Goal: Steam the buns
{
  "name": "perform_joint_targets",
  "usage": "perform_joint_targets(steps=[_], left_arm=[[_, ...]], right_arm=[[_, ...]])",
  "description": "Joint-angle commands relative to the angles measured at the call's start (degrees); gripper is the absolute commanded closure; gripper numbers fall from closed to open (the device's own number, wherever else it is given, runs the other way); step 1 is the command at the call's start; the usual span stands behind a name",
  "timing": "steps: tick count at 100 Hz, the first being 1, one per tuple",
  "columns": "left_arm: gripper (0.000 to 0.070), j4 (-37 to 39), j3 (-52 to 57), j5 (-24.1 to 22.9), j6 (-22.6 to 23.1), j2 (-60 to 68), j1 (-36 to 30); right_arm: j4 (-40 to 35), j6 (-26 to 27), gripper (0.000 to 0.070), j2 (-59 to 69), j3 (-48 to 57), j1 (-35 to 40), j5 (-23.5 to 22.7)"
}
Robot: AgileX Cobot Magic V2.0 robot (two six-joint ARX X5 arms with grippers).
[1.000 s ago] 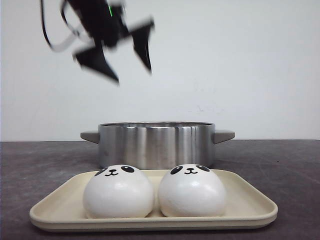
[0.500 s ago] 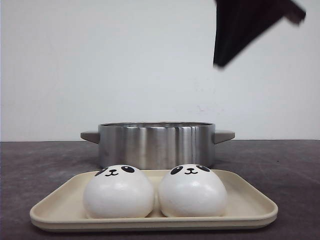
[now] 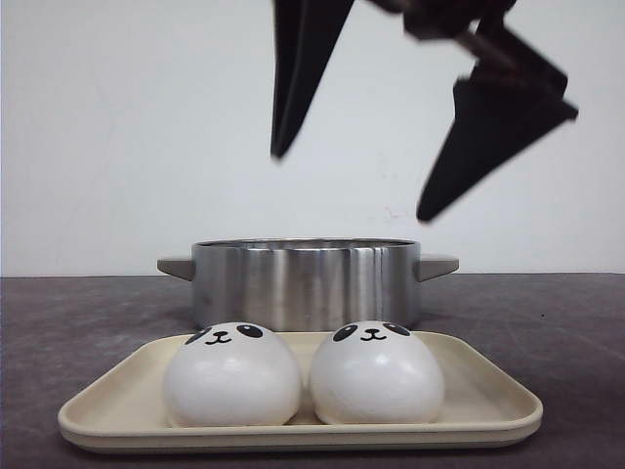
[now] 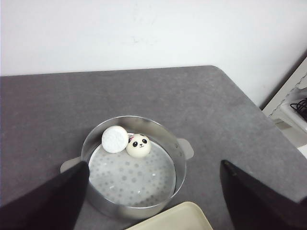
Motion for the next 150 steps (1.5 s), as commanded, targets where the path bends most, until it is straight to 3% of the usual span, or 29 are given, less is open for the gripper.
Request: perform_joint_targets(steps=[1,36,59,65,72,101,115,130,150], left_arm=[[0.0185,0.37,1.27,-0.17,0.55,0.09,-0.42],[0.0185,-0.04,1.27,-0.17,0.59,-1.49,-0.42],[0.0185,-2.40,1.27,-0.17,0.57,-1.53,-0.42],[0.0185,-2.95,1.25,-0.20,0.57,-1.53,-0.42],[0.0185,-3.10,1.25,-0.20,0.57,-1.53,-0.42],[0.0185,-3.02,1.25,-0.22,0.66,-1.53,-0.42],[0.0185,-2.14,1.25,-0.33,0.72,-1.51,-0.42],[0.0185,-0.48,1.25,-0.44,0.76,-1.51,-0.42],[0.0185,-0.15,1.25,-0.46,0.74,-1.51,-0.42]], right_arm=[[-0.09,1.55,0.0079,3.13,0.48,0.46,1.66],[4.02,1.49,0.0088,15.28,0.48,-0.20,3.63],[5.46,1.51,0.0269,19.63,0.48,-0.63,4.42],[5.42,1.51,0.0382,19.80,0.48,-0.66,4.90],[5.70,1.25,0.0699,19.80,0.48,-0.61,5.07],[5.42,-1.36,0.0684,13.33,4.81,-0.48,4.66],[5.29,-3.56,0.0688,7.69,13.99,-0.59,4.63],[4.66,-9.40,0.0692,6.99,26.18,-2.38,4.81],[5.57,-14.45,0.0693,10.25,33.20,-6.93,9.64]])
